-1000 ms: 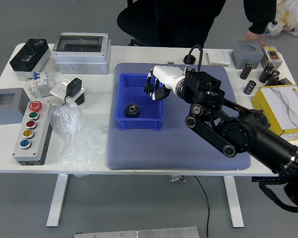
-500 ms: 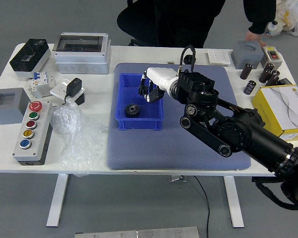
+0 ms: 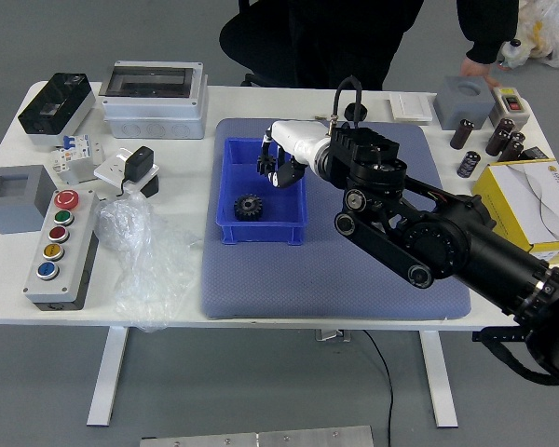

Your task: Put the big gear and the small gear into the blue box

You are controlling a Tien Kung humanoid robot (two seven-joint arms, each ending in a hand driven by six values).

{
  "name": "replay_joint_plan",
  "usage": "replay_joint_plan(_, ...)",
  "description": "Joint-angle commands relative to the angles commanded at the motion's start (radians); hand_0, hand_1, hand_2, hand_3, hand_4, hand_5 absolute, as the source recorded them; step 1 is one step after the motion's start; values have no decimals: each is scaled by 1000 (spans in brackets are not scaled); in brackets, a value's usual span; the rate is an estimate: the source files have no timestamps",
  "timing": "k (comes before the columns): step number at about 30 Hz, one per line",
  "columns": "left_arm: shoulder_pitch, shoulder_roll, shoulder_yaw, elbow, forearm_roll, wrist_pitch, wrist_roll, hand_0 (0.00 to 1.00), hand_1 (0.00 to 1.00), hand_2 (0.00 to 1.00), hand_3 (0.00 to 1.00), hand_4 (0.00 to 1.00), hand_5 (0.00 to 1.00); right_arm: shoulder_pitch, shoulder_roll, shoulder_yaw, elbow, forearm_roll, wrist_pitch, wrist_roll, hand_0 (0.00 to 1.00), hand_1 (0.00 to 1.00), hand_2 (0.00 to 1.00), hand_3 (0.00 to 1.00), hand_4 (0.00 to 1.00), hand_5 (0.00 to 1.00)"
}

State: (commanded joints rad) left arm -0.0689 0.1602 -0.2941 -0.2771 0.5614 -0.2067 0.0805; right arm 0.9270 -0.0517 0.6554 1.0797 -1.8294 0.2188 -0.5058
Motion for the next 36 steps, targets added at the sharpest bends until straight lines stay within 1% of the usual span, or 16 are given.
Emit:
replay_joint_plan(4, -2, 0, -1, 0, 0, 0, 0, 865, 837, 834, 795, 612, 379, 2, -1, 2, -2, 2, 4, 0, 392, 341, 445, 615, 469, 163)
replay_joint_plan(5, -2, 0, -1, 0, 0, 0, 0, 865, 837, 834, 793, 612, 379, 2, -2, 3, -2, 3, 6, 0, 401, 358, 464, 619, 520, 182)
replay_joint_plan(10, -2, -1, 0, 0, -1, 0, 0, 865, 837, 834, 793, 612, 379, 4, -7, 11, -4, 8, 16, -3, 401, 358, 464, 619, 520, 182)
replay_joint_plan(11, -2, -1, -1, 0, -1, 0, 0, 865, 838, 834, 792, 612, 378, 4, -8, 13, -4, 9, 17, -3, 292, 388, 488, 622, 722, 289)
replay_joint_plan(16, -3, -1, -3, 0, 1, 0, 0, 865, 838, 834, 792, 612, 378, 5, -12, 18, -7, 17, 27, -6, 292, 388, 488, 622, 722, 289)
replay_joint_plan(17, -3, 0, -3, 0, 1, 0, 0, 865, 838, 834, 793, 612, 378, 5, -13, 19, -8, 18, 29, -6, 306, 417, 519, 648, 769, 321)
replay_joint_plan(22, -2, 1, -3, 0, 2, 0, 0, 865, 838, 834, 793, 612, 378, 6, -16, 21, -11, 24, 41, -10, 306, 417, 519, 648, 769, 321)
replay_joint_plan(23, -2, 1, -3, 0, 2, 0, 0, 865, 838, 834, 792, 612, 379, 6, -17, 22, -11, 24, 43, -11, 325, 441, 569, 705, 810, 350)
replay_joint_plan(28, -2, 0, -7, 0, 3, 0, 0, 865, 838, 834, 792, 612, 379, 9, -23, 24, -9, 24, 48, -13, 325, 441, 569, 705, 810, 350)
replay_joint_plan(29, -2, 0, -8, 0, 3, 0, 0, 865, 838, 834, 793, 612, 377, 10, -25, 25, -8, 24, 48, -14, 332, 448, 579, 720, 824, 358)
replay_joint_plan(36, -1, 0, -13, 1, 5, 0, 0, 865, 838, 834, 793, 612, 378, 17, -45, 32, 1, 23, 56, -16, 332, 448, 578, 722, 832, 367)
